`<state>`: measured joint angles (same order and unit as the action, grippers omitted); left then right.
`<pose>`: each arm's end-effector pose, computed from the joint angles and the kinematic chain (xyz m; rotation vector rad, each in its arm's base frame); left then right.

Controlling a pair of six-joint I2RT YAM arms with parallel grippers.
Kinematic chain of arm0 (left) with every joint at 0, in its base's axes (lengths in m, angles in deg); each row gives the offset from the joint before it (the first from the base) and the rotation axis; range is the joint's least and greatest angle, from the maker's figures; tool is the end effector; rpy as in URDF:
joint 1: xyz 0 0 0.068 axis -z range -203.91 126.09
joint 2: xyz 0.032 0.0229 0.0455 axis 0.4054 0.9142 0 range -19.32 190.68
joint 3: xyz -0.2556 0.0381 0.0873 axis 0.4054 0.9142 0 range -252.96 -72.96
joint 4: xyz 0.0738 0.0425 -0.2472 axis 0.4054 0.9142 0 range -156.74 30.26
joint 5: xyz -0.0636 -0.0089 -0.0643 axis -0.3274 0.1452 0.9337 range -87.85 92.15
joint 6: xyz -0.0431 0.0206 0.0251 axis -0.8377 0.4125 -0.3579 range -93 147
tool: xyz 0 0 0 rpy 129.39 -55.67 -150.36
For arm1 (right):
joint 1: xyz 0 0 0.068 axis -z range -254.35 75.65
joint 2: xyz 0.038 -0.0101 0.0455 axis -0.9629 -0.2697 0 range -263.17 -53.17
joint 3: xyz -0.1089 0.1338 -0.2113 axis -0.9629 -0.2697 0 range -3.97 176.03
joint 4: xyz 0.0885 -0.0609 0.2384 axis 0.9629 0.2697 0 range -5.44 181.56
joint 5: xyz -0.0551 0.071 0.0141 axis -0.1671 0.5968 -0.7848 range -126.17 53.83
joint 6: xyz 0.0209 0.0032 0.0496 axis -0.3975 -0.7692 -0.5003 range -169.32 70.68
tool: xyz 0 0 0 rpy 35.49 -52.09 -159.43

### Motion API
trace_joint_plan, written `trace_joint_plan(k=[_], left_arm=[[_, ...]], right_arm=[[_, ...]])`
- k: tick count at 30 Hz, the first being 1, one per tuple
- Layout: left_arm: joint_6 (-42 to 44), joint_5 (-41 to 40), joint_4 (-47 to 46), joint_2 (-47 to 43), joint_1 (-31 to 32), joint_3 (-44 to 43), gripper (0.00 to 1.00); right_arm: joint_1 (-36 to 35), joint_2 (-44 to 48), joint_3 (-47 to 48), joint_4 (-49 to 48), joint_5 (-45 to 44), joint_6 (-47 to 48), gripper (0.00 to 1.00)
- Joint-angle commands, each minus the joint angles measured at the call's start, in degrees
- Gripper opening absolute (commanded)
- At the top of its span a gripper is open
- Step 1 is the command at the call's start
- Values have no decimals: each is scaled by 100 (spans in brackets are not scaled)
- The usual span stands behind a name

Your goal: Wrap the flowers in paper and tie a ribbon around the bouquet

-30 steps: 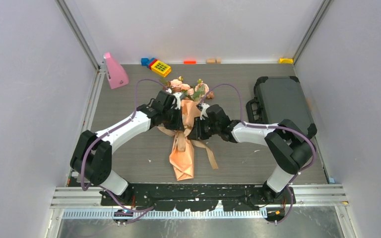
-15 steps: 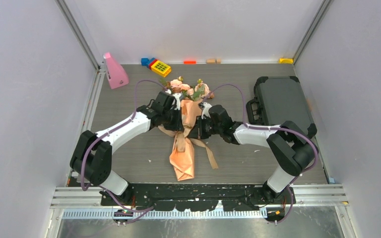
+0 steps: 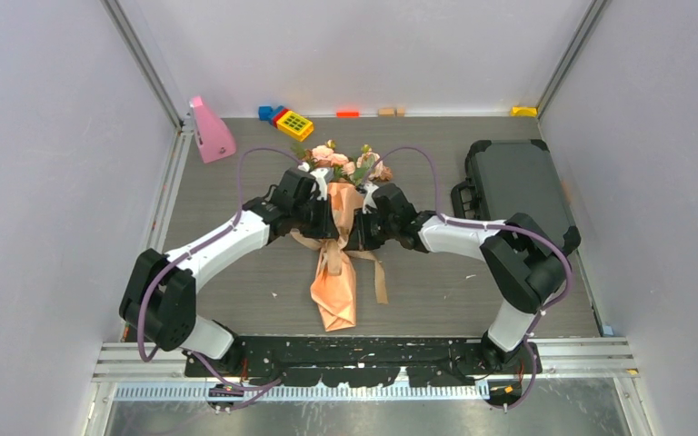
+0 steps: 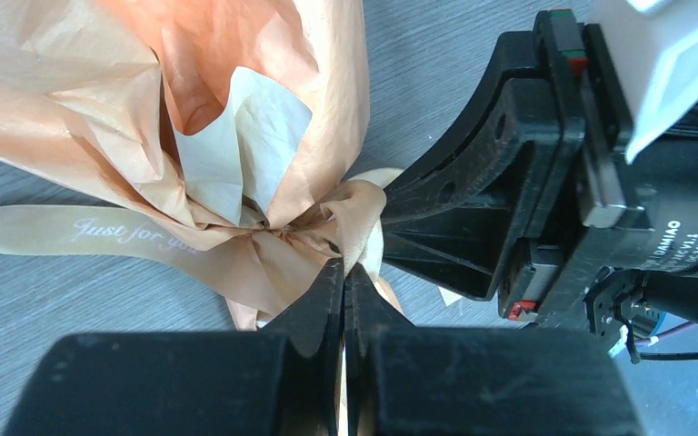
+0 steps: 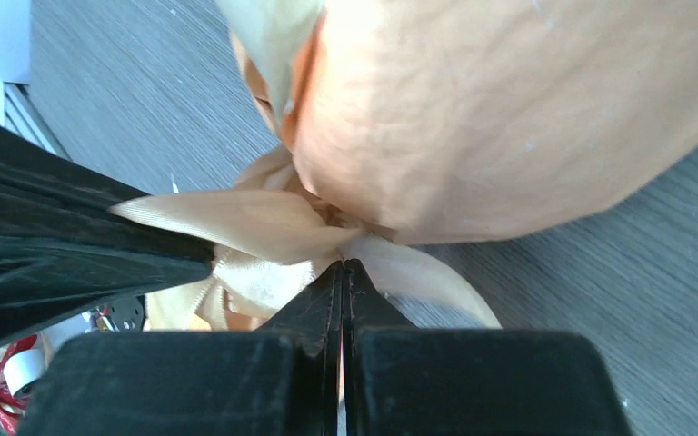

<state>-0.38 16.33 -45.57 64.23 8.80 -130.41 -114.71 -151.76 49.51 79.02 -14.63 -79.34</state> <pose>0.2564 -0.1751 0.2422 0.2387 2.5007 -0.7616 0.2640 0.2414 0.1750 -0.4351 2.3972 1.0357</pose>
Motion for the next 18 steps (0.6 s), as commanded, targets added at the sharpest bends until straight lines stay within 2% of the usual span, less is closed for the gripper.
trace_joint_plan(k=[1, 11, 18], left_arm=[[-136, 112, -344, -31, -13, 19, 1], [-152, 377, -414, 141, -10, 42, 6], [-228, 320, -394, 181, -10, 31, 8]], right_arm=[[4, -59, 272, 503, -221, 153, 1], [-151, -55, 568, 333, -513, -276, 1], [-235, -168, 731, 321, -319, -331, 1]])
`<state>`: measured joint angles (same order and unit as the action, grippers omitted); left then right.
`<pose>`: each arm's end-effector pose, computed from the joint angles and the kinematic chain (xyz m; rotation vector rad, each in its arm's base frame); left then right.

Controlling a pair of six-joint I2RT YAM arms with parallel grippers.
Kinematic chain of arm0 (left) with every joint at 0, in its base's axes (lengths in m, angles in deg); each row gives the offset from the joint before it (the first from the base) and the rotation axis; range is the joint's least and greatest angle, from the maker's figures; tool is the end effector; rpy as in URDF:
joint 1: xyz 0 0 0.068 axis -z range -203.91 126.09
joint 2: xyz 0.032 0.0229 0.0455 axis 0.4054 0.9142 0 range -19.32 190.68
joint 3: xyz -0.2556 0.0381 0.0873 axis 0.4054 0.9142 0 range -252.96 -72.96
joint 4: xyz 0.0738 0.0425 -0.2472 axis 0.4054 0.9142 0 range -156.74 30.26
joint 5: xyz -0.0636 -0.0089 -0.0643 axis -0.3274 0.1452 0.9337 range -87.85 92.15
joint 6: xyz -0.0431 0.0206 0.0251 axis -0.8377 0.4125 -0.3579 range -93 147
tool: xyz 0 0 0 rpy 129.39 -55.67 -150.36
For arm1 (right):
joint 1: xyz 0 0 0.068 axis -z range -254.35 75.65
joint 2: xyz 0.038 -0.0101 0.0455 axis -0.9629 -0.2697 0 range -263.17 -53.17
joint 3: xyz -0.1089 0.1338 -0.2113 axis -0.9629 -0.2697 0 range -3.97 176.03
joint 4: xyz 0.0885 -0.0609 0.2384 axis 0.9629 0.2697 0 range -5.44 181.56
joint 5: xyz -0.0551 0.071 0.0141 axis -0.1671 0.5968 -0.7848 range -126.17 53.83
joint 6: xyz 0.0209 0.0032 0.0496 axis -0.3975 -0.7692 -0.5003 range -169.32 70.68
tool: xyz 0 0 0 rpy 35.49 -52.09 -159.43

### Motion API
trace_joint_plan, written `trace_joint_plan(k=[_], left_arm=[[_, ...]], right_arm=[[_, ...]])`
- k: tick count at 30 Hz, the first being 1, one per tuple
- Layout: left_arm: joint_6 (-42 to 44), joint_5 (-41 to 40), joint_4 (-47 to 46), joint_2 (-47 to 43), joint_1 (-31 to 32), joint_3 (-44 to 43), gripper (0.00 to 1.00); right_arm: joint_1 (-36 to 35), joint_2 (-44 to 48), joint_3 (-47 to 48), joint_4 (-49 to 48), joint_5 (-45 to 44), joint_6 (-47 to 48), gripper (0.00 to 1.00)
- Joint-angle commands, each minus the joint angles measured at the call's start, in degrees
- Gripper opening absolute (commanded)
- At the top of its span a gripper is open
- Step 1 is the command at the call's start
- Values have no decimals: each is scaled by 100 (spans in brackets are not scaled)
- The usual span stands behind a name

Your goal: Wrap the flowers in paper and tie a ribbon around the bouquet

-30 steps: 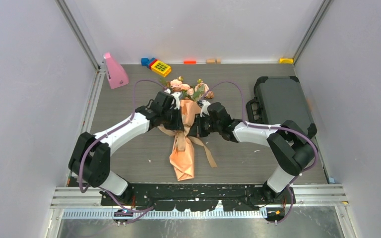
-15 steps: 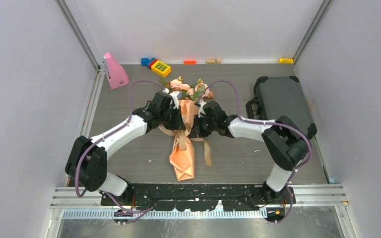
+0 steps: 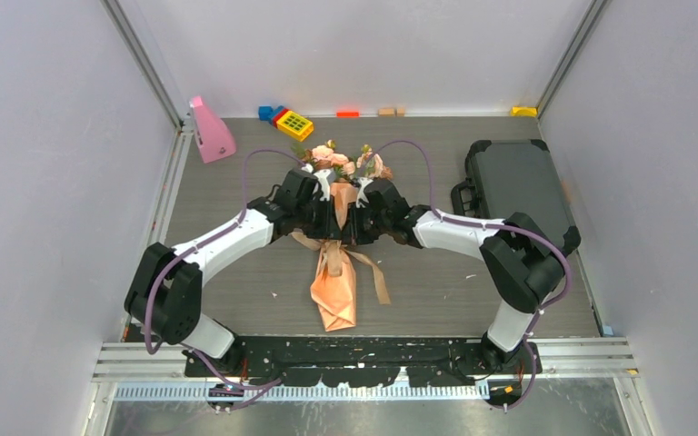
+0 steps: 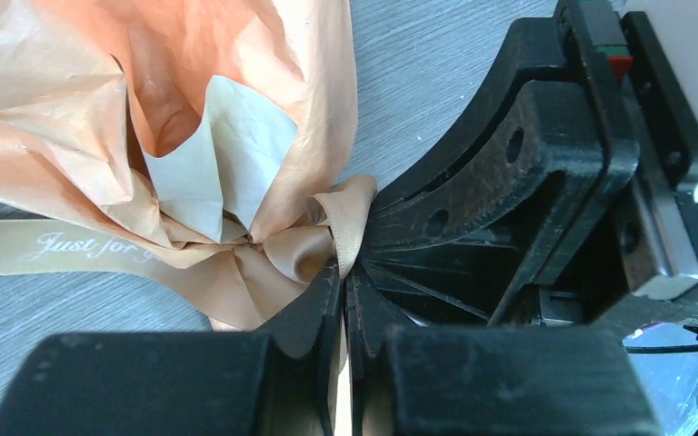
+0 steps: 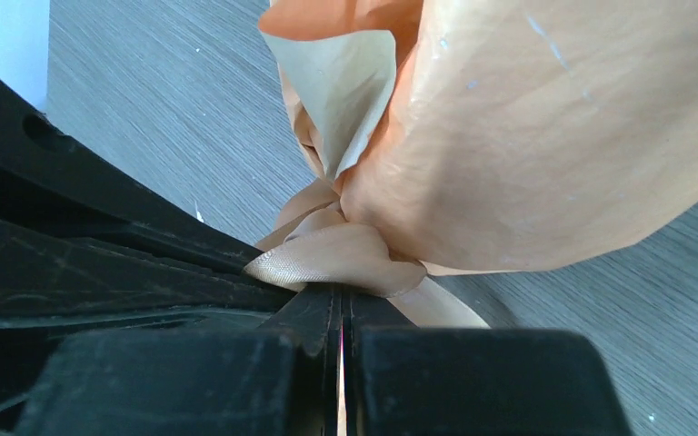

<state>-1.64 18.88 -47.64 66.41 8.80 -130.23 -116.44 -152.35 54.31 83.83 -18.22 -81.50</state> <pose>0.2613 -0.1801 0.2330 0.2339 2.5189 -0.8198 0.2666 0.2555 0.1894 -0.3896 2.4191 0.9929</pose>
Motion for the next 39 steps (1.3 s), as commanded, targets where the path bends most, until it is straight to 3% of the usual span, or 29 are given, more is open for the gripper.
trace_joint_plan(k=[1, 13, 16, 20, 27, 31, 39], left_arm=[[-114, 17, -176, -58, -10, 27, 10], [-176, -735, 190, -805, -15, 96, 63], [-264, -1371, 324, -1032, -72, 114, 69], [-642, -1428, 461, -962, -493, 62, 64], [-706, -333, 540, -46, -678, -341, 34], [-704, 235, 222, 227, -678, -274, 32], [-797, 561, -88, 343, -678, -128, 32]], right_arm=[[-63, -125, 235, -156, 15, -119, 1], [-59, -283, 195, -201, -116, -122, 1], [-59, -270, 185, -212, -117, -121, 1], [-63, -244, 166, -217, -126, -89, 1], [-58, -216, 133, -300, -125, -62, 1], [-63, -212, 122, -352, -109, -22, 1], [-63, -259, 172, -367, -69, 77, 1]])
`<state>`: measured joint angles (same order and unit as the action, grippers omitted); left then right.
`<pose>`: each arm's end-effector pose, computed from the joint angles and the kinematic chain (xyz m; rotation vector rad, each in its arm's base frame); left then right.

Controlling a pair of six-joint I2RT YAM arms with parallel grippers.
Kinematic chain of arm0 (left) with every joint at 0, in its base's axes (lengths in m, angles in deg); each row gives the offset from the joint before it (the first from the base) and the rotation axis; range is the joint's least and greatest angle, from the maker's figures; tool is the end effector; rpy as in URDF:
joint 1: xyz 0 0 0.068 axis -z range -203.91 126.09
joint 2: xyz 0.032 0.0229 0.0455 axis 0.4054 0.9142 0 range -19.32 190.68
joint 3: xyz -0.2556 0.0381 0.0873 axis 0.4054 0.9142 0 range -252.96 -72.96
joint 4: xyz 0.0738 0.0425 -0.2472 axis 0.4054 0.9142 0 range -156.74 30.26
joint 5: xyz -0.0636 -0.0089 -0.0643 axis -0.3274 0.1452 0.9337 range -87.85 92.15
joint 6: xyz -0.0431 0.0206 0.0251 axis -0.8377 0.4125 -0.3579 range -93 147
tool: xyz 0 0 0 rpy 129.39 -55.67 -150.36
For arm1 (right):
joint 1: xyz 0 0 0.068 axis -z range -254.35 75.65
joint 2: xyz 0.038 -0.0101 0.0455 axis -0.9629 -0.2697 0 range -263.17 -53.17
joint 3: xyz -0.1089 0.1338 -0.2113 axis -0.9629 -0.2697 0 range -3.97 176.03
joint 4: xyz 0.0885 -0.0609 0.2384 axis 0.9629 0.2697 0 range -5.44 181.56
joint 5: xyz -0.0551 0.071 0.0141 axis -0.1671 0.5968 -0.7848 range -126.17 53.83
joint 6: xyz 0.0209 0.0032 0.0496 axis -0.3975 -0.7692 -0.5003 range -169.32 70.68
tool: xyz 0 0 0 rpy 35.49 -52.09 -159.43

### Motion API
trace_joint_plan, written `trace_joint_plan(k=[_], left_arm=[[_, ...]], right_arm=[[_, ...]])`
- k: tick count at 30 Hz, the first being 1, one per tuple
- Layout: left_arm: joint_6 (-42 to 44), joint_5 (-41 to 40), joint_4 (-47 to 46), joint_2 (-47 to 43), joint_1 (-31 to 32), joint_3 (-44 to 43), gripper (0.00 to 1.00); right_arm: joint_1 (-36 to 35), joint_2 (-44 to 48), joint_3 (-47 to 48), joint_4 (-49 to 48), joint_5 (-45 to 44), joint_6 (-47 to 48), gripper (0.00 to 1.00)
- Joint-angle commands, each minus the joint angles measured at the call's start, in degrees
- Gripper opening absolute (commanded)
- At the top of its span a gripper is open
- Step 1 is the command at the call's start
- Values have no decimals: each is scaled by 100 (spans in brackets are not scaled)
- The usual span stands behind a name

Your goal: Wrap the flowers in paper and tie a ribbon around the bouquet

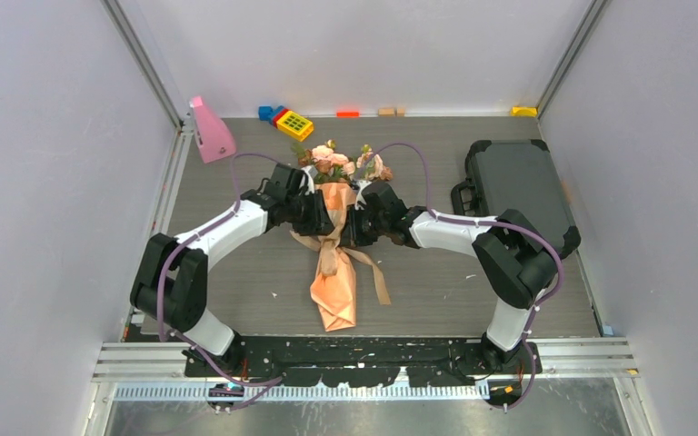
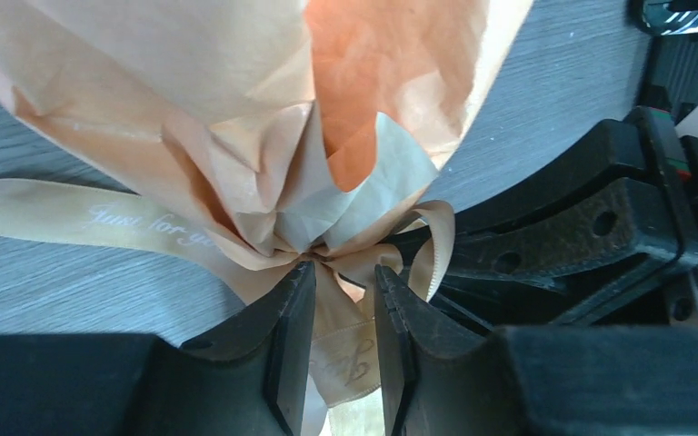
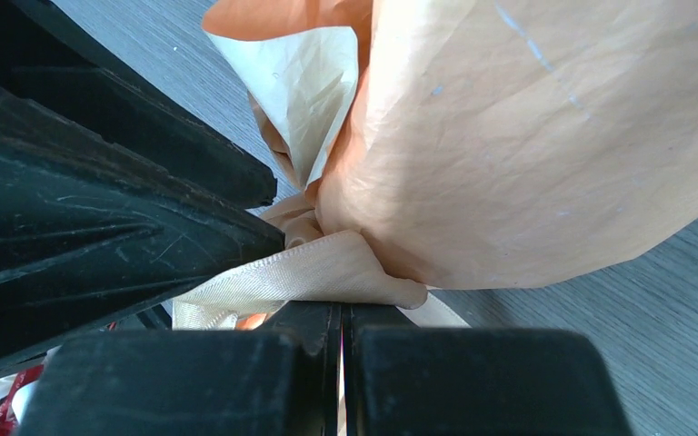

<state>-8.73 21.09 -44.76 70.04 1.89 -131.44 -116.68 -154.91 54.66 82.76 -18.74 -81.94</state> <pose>0.2858 -0.1510 0.2174 -0.0806 2.6304 -0.8282 0.2699 0.2602 0.1770 -0.3790 2.4422 0.9786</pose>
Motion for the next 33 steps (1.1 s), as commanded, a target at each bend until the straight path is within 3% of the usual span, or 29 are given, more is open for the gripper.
trace_joint_plan(k=[1, 21, 24, 28, 33], left_arm=[[-92, 300, -356, -30, 13, -17, 32], [-262, 806, -1011, 425, 13, 32, 38], [-286, 905, -1081, 432, 13, 58, 28], [-245, 792, -1006, 356, 13, 102, 0], [-216, 443, -926, 129, 13, 220, 0]], right_arm=[[-39, -14, 144, -259, 0, 127, 1], [-38, -1, 85, -547, 136, 221, 1], [-39, -14, 96, -540, 120, 219, 1], [-39, 25, 89, -493, 42, 246, 1], [-37, 259, -44, -230, -245, 300, 4]])
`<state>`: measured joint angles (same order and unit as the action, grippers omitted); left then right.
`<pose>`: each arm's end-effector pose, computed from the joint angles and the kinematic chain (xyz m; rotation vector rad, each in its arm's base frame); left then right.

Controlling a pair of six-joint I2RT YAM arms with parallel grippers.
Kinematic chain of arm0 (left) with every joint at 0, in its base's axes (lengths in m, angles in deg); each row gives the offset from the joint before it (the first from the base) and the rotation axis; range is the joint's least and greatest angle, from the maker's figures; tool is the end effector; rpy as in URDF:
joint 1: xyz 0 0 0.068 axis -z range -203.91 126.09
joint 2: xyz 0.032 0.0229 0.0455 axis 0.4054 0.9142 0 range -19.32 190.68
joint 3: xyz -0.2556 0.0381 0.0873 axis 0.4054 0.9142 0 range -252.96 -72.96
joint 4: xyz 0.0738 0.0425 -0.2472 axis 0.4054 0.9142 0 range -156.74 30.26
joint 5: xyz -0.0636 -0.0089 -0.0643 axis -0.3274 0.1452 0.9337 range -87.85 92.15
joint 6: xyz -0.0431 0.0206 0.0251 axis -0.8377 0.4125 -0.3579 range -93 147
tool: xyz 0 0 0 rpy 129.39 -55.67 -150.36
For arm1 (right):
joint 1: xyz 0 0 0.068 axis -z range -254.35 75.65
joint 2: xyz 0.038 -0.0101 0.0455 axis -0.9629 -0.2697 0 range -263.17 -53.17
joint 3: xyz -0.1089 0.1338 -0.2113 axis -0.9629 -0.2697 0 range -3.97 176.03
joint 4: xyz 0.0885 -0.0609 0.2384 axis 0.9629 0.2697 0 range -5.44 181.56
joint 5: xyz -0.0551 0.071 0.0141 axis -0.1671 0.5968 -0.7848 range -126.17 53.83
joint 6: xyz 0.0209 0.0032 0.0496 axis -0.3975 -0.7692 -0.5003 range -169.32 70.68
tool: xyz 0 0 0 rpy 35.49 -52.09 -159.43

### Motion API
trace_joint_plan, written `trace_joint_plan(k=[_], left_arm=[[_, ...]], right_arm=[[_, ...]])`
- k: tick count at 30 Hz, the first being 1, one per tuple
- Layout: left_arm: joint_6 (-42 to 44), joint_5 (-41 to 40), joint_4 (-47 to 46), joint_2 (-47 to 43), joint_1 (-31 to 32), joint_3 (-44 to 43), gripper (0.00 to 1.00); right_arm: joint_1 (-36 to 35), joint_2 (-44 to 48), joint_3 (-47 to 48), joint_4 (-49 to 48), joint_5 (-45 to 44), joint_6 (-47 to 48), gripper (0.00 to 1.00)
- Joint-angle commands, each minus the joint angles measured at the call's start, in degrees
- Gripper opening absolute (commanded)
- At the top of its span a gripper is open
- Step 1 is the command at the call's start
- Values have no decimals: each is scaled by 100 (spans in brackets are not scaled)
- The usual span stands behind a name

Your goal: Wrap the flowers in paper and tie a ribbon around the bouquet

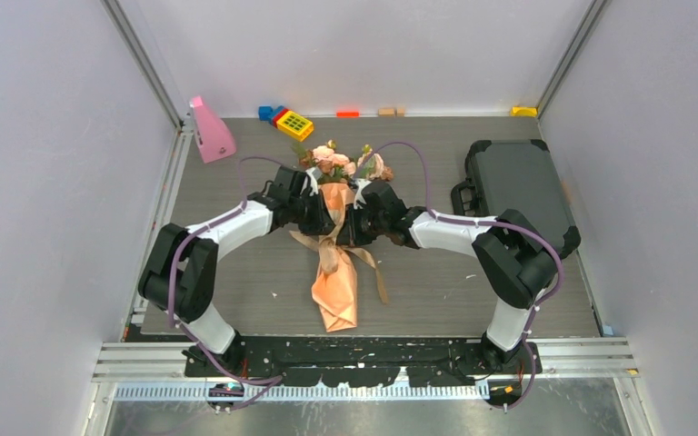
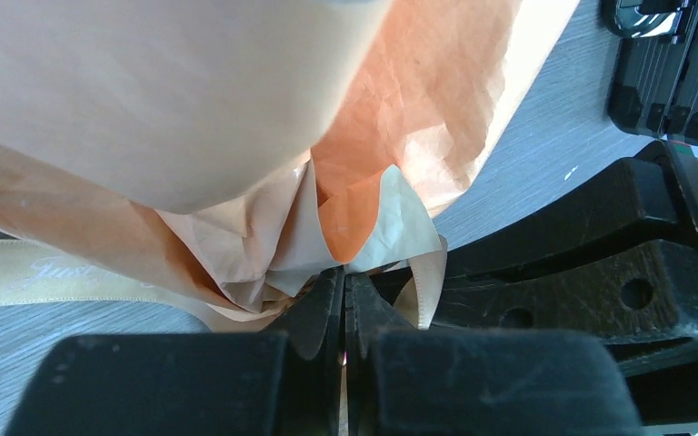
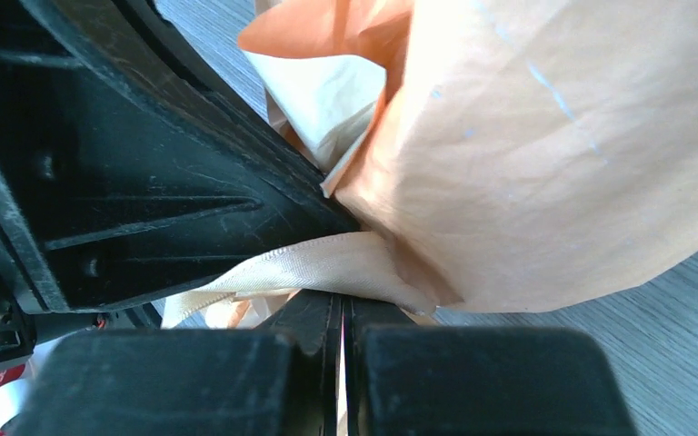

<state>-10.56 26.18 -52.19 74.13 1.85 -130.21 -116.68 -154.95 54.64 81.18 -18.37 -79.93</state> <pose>0.2966 -0.1593 0.1982 -0.0711 2.6145 -0.9606 0.2711 0.2616 0.1790 -0.4256 2.4001 0.9832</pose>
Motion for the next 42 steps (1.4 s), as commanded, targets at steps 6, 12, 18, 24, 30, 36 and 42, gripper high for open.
trace_joint_plan(k=[6, 12, 18, 24, 30, 36, 42], left_arm=[[-176, -164, -335, -436, 25, 222, 0], [-268, -315, -336, -564, 47, 296, 0], [-296, -807, -106, -801, 201, 306, 4], [-431, -1030, -160, -815, 271, 372, 6], [-511, -1134, -246, -779, 315, 445, 6], [-598, -1280, -320, -858, 359, 535, 6], [-672, -1356, -365, -886, 377, 592, 7]], right_arm=[[-39, 891, -418, 292, -715, 120, 28], [-161, 1531, -734, 482, -724, 53, 42], [-561, 1938, -761, 439, -708, -16, 55], [-1031, 1620, -400, 199, -894, -121, 60], [-1183, 1222, -123, 217, -1172, -127, 61], [-1350, 831, 158, 298, -1638, -69, 62], [-1436, 523, 351, 302, -1753, -79, 47]])
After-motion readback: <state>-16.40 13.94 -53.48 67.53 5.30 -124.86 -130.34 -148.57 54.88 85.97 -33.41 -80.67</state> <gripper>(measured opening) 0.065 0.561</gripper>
